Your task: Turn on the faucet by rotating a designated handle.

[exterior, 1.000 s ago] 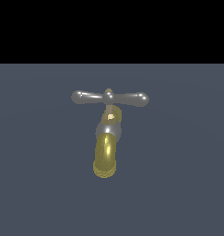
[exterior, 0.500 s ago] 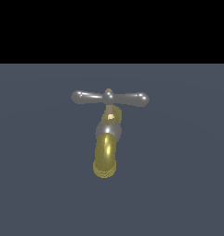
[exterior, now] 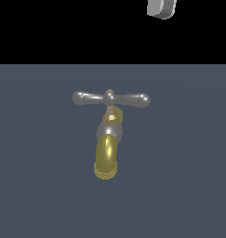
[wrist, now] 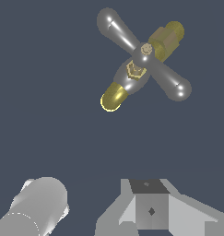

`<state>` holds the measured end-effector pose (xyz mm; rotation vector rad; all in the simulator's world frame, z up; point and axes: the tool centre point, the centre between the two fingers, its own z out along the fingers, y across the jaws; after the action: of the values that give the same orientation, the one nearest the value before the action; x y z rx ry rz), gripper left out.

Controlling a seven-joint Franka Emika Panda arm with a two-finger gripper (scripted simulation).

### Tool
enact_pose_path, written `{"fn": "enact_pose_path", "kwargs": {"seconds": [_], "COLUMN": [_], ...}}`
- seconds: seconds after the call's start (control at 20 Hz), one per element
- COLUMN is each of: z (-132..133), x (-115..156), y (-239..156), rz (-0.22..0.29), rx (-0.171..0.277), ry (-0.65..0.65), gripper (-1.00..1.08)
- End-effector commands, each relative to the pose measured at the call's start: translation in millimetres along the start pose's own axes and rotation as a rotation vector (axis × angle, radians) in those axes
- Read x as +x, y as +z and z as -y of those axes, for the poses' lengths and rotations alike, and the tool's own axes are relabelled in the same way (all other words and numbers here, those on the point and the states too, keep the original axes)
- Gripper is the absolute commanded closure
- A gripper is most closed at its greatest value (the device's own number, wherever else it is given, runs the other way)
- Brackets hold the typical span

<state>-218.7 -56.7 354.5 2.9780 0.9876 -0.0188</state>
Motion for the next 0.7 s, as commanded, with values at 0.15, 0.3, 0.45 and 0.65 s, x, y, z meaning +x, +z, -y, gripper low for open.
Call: {"fn": "enact_pose_path", "kwargs": {"seconds": [0.15,0.3,0.45,0.65], "z": [-14,-22,-29,-38], "x": [5,8,13,19], "y": [28,44,59,79], "rz": [-0.002,-0.002,-0.003,-0.004], "rx": [-0.002,-0.003,-0.004,-0.005], "ry": [-0.14,-0.215,-0.29,-0.387], "gripper": [1.08,1.08,1.08,1.08]}}
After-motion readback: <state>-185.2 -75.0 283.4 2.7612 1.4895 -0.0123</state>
